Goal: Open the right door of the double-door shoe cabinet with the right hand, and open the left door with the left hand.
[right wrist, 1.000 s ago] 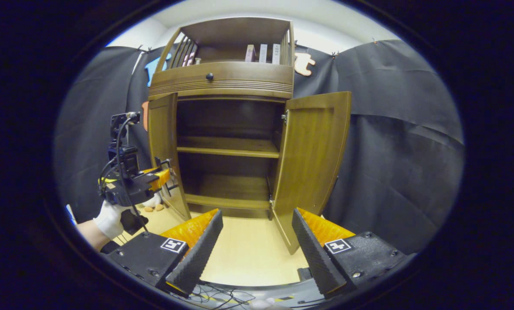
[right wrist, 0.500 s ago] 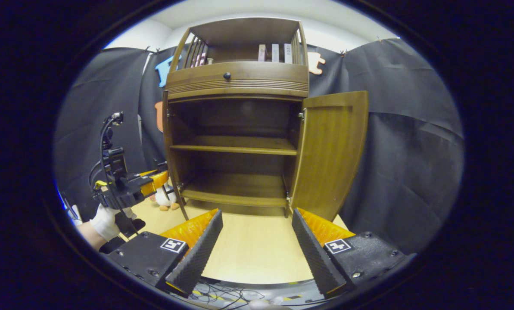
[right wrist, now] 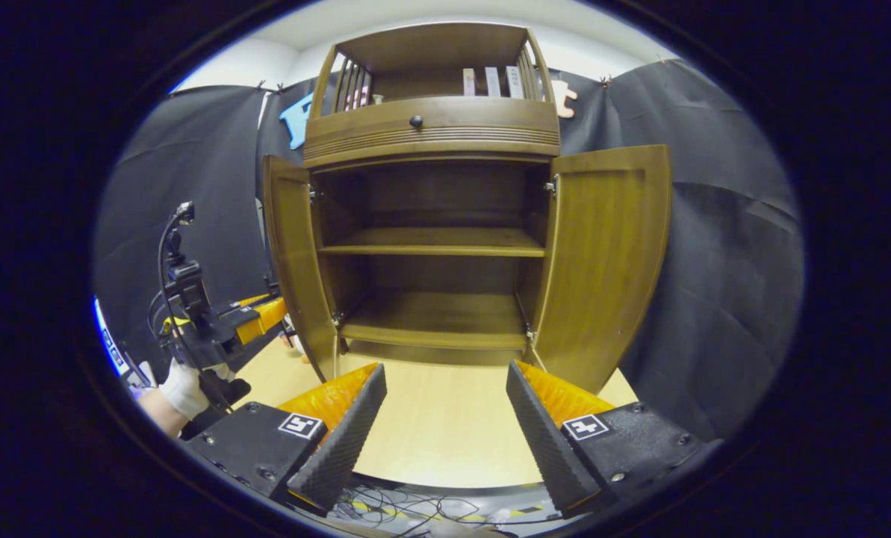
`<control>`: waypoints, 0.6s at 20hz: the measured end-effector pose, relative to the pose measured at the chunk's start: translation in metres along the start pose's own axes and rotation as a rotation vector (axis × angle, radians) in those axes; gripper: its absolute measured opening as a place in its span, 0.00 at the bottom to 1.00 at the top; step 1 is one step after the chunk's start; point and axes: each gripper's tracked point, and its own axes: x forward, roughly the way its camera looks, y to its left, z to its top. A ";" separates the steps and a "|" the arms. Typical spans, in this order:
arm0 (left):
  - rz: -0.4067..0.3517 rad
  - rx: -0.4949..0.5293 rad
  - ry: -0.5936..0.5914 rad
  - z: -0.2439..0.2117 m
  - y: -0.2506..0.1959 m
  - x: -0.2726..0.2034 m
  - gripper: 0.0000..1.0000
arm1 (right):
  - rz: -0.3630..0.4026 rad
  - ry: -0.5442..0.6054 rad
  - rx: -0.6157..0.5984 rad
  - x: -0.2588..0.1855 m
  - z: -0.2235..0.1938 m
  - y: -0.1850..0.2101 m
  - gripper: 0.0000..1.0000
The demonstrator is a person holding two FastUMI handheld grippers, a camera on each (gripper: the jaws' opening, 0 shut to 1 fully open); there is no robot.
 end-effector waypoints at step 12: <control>0.142 -0.017 -0.020 0.004 0.103 -0.021 0.00 | 0.039 0.037 -0.024 0.002 -0.010 0.016 1.00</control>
